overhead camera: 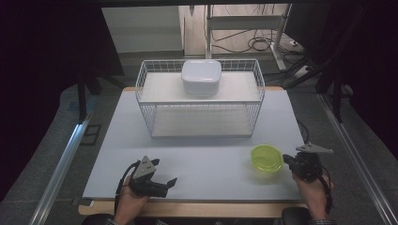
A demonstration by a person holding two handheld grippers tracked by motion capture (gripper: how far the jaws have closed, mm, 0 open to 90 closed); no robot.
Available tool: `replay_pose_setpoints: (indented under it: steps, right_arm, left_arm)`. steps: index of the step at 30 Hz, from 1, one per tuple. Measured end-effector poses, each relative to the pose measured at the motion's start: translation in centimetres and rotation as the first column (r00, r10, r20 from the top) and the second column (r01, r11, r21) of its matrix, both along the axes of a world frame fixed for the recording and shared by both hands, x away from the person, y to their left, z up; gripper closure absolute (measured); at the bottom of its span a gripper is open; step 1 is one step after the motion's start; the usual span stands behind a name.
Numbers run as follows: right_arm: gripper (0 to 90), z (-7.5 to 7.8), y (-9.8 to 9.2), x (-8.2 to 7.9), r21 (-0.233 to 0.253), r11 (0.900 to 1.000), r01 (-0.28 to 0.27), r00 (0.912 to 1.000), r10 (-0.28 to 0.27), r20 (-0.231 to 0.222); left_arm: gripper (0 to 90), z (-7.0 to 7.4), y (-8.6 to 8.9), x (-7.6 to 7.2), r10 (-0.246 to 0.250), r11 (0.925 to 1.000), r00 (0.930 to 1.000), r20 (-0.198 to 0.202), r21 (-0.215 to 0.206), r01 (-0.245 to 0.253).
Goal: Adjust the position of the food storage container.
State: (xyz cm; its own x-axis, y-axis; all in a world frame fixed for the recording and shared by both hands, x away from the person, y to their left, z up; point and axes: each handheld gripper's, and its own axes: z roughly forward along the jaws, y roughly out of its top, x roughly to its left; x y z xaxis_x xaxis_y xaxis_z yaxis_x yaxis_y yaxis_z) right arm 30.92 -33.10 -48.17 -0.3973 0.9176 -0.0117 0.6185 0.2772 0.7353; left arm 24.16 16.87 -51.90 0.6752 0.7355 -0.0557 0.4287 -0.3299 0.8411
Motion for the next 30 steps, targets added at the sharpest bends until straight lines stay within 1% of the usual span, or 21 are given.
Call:
replay_pose_setpoints:
  steps: [3, 8, 10, 13, 18, 21, 24, 29, 30]
  right_arm:
    - [89.4, 0.0, 0.3, 0.3, 0.004, 1.0, -0.007, 1.0, 0.007, -0.002]
    - [89.4, -0.1, 1.0, 0.7, -0.002, 1.0, -0.019, 0.9998, 0.019, -0.003]
    - [89.4, -0.3, 1.4, 0.9, -0.002, 1.0, -0.028, 0.9996, 0.028, -0.011]
    - [89.4, -0.6, 2.4, 1.0, -0.015, 0.998, -0.055, 0.9982, 0.054, -0.026]
    - [89.4, -0.8, 4.0, 1.4, -0.029, 0.995, -0.091, 0.9953, 0.09, -0.035]
    - [89.4, -1.1, 4.5, 1.5, -0.038, 0.993, -0.11, 0.993, 0.108, -0.049]
    - [89.4, -1.2, 4.5, 1.5, -0.04, 0.993, -0.11, 0.9925, 0.108, -0.059]
    - [89.3, -1.2, 3.6, 1.1, -0.024, 0.996, -0.081, 0.9939, 0.078, -0.078]
    - [89.3, -1.2, 3.4, 0.9, -0.02, 0.997, -0.071, 0.9935, 0.069, -0.091]
  left_arm:
    - [4.6, 0.0, 0.0, 0.0, -0.002, 1.0, 1.0, -0.001, 0.002, 0.002]
    - [4.5, 0.0, 0.0, 0.0, 0.0, 1.0, 1.0, 0.0, 0.005, 0.0]
    - [4.6, 0.0, -0.1, 0.0, -0.001, 1.0, 1.0, -0.001, 0.006, 0.001]
    - [4.5, -0.1, -0.1, 0.0, -0.001, 0.9999, 1.0, -0.001, 0.011, 0.001]
    - [4.5, -0.1, -0.2, 0.0, -0.002, 0.9998, 1.0, -0.002, 0.018, 0.002]
    - [4.5, -0.1, -0.2, 0.0, -0.002, 0.9998, 1.0, -0.003, 0.019, 0.003]
    - [4.5, -0.1, -0.2, 0.0, -0.003, 0.9998, 1.0, -0.003, 0.02, 0.003]
    - [4.5, -0.2, -0.2, 0.0, -0.002, 0.9997, 1.0, -0.005, 0.025, 0.002]
    - [4.5, -0.2, -0.2, 0.0, -0.001, 0.9997, 1.0, -0.006, 0.025, 0.001]
